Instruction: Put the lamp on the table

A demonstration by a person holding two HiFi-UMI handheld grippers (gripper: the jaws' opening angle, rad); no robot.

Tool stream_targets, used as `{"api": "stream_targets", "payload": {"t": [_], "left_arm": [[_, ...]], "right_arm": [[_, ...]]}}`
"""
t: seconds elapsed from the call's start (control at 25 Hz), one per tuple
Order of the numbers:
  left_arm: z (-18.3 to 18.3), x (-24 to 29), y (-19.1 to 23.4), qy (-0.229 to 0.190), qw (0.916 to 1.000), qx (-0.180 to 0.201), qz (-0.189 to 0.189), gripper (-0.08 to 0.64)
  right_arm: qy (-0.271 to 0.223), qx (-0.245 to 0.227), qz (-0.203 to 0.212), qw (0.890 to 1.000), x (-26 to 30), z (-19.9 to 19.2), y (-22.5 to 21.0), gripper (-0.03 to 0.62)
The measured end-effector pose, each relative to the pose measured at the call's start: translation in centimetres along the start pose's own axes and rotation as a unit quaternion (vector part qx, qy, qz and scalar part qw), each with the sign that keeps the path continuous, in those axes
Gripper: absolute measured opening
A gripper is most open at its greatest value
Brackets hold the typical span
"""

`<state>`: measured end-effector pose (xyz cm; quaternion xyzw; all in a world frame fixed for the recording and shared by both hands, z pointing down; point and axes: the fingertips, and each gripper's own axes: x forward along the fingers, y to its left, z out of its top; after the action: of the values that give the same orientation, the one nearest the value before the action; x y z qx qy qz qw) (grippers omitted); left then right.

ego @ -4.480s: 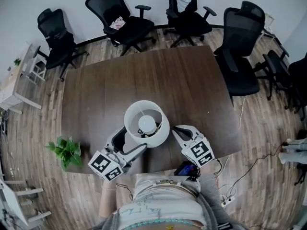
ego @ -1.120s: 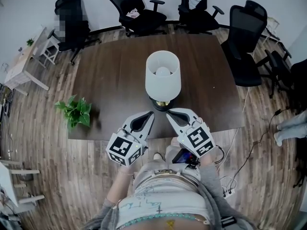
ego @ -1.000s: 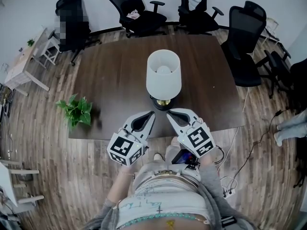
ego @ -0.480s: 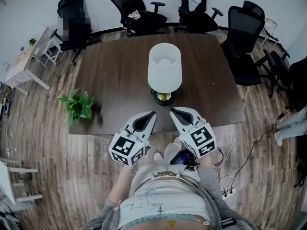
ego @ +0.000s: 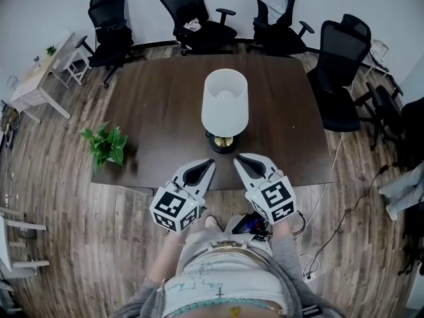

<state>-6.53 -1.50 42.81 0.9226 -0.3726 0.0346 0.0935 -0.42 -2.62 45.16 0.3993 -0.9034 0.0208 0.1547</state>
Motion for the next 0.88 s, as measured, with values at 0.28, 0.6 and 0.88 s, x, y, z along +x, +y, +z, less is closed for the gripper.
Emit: {"api": "stream_targets", "payload": {"t": [0.28,0.6,0.88], "left_arm": [[1.4,2.8,-1.9,-0.012,0.9993,-0.011,0.032,0.012],[2.4,4.3,-3.6,-0.018,0.9968,-0.015,0.077,0.012],[2.3,3.9,-4.9,-0.019,0.9935,-0.021,0.11,0.012]], "right_arm": [[-0.004,-0.004,0.021,1.0,-2.2,0.7,-2.7,0.028],[-0.019,0.016,0.059,0.998,-3.2,1.2,-4.2,0.028],[-0.02,0.006,0.093,0.995,-3.7,1.3,-3.3,0.028]]}}
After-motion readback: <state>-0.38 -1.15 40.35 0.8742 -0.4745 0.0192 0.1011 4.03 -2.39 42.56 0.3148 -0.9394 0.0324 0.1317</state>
